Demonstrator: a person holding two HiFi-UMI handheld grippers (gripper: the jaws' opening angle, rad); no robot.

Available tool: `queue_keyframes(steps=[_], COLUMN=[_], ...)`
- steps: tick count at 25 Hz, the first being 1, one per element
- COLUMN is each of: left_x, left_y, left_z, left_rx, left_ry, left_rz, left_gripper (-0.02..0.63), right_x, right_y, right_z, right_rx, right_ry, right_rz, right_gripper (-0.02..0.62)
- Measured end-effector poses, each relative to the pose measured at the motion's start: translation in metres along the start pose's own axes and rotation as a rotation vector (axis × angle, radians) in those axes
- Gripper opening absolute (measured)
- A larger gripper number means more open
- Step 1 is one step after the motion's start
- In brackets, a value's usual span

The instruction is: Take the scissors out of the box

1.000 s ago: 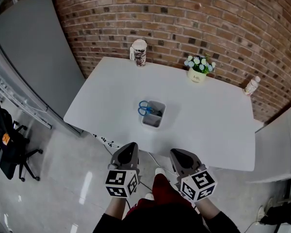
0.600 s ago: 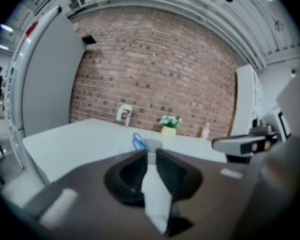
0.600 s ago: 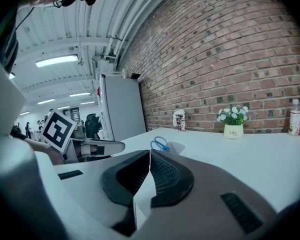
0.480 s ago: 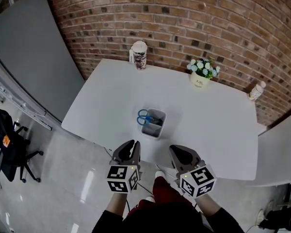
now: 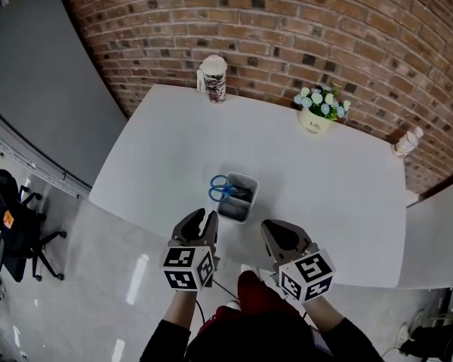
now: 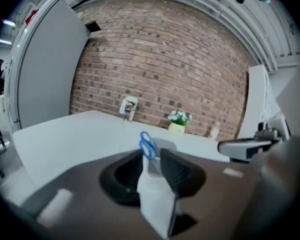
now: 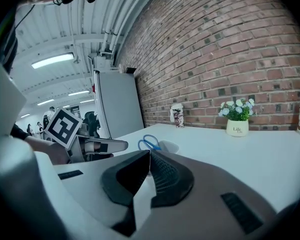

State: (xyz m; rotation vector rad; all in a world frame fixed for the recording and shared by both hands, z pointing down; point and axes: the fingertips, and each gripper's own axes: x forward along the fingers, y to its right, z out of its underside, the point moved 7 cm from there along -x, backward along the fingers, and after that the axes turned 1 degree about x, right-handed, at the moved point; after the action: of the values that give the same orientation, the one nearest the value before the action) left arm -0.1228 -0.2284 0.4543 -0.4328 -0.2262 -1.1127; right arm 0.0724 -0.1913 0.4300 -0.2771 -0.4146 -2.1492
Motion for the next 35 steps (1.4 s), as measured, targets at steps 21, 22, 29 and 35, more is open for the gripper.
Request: queue_keyframes(steps=[21, 22, 29, 35], left_x=[0.062, 0.064, 0.075, 0.081], left_y=[-0.016, -0.016, -0.015, -0.014], left_z=[0.001, 0.000, -0.002, -0.007], left_rx=[-0.089, -0.090, -0.093, -0.085], left_ry=[-0.069, -0.070, -0.077, -0.073], left_rz=[0.013, 0.015, 0.042, 0.039], left_gripper=[0.140, 0.140, 0.138, 0.114], right_x=[0.040, 0.041, 0.044, 0.044], right_y=[0.036, 0.037, 0.040, 0.041], right_z=[0.004, 0.005, 0.007, 0.009], right_rx=[0.036, 0.038, 0.049, 0.053], right_ry=[-0.067, -0.069, -0.084, -0.095], right_rz=[-0.018, -0.018, -0.016, -0.013], right_gripper=[0.009, 0.009, 0.009, 0.009])
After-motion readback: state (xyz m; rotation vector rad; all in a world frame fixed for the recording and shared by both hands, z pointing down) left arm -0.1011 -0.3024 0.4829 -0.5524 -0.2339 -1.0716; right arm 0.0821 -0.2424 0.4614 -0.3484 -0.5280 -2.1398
